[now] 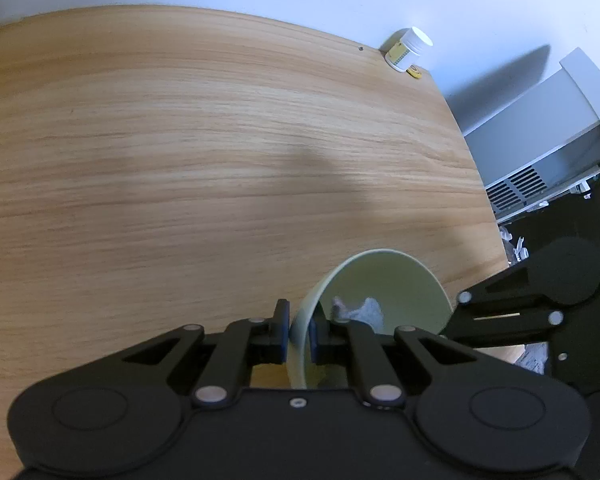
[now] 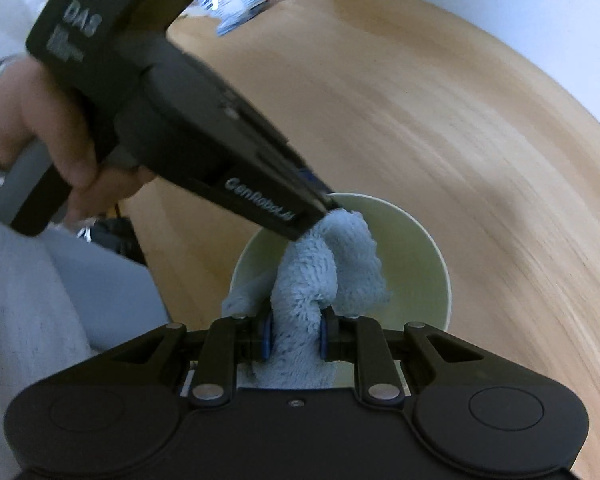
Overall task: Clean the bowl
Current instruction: 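Tilt the bowl with the left gripper while the right gripper wipes inside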
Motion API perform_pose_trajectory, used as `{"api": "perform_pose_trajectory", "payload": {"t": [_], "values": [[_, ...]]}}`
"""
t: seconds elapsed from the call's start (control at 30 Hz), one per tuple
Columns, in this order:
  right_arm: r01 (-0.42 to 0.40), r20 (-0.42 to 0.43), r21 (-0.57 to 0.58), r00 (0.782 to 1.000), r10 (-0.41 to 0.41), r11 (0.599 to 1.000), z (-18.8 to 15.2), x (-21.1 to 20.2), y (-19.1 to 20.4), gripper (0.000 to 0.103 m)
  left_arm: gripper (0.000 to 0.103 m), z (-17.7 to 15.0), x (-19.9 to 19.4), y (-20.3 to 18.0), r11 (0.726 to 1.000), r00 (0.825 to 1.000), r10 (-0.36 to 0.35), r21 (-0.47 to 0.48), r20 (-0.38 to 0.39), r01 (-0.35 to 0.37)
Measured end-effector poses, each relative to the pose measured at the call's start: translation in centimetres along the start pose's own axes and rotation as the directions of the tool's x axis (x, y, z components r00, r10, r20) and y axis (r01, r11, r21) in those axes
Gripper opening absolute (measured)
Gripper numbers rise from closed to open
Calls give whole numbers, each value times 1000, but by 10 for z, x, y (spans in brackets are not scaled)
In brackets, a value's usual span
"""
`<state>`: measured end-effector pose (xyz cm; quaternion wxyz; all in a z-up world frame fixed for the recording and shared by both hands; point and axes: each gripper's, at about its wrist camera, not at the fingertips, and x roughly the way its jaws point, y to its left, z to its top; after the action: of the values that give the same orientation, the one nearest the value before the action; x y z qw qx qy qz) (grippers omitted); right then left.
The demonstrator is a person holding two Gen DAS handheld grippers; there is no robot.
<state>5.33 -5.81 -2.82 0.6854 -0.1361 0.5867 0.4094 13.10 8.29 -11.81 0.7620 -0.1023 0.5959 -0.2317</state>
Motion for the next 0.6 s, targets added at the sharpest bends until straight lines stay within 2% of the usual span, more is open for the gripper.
{"api": "perform_pose_trajectory", "payload": {"t": [0.2, 0.43, 0.5, 0.53, 0.6], "values": [[54, -64, -80, 996, -59, 995, 5, 19, -1, 23, 9, 2, 1, 1, 1000, 1000, -4, -11, -1, 4], [180, -88, -112, 978, -190, 977, 5, 27, 8, 23, 9, 3, 1, 0, 1000, 1000, -16, 4, -17, 16], [201, -72, -89, 976, -207, 976, 3, 20, 9, 23, 13, 6, -2, 3, 999, 999, -41, -11, -20, 41], [192, -47, -50, 980, -194, 980, 2, 13, 7, 23, 19, 7, -5, 3, 998, 998, -61, -9, -8, 61], [163, 12, 40, 986, -164, 986, -1, -2, 2, 23, 25, 7, -9, 3, 997, 997, -76, -10, 6, 76]]}}
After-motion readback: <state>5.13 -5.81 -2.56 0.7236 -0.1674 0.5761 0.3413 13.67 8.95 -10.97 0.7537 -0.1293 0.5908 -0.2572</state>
